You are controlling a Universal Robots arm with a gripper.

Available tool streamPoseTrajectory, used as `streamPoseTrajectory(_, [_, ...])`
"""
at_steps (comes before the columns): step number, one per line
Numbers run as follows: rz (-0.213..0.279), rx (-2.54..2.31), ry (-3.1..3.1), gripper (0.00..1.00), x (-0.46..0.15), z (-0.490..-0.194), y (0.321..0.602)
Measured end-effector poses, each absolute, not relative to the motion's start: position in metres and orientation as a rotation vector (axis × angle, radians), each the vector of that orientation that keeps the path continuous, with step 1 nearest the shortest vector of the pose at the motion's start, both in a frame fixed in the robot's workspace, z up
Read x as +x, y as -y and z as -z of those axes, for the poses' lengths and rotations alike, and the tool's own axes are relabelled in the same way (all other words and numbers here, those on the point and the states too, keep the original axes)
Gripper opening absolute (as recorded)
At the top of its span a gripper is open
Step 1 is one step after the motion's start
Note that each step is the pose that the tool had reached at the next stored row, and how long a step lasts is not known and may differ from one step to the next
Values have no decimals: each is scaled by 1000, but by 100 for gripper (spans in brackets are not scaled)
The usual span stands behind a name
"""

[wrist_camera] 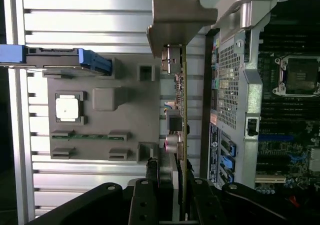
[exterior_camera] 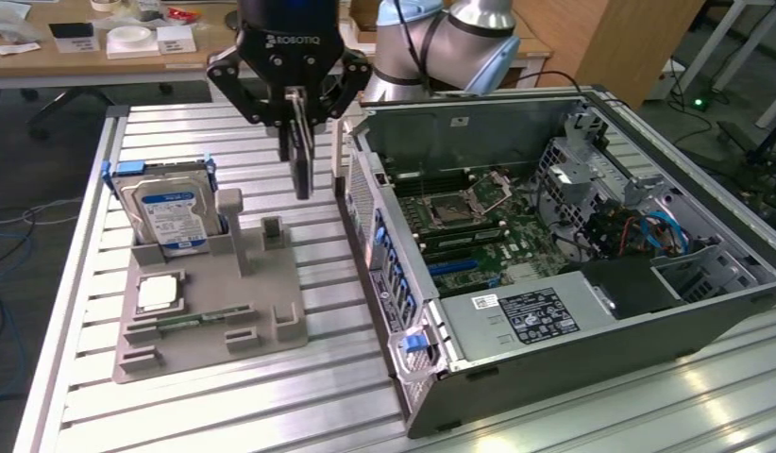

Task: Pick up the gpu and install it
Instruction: 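Pick up the gpu and move the gpu toward the slot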

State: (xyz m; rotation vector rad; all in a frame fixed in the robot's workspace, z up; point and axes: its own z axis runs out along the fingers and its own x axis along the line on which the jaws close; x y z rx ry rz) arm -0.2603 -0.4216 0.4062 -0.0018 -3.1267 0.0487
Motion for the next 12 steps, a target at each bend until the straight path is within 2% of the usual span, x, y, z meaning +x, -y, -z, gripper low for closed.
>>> streamPoseTrajectory(12, [-49, -2, 3127, 28, -216, -406, 422])
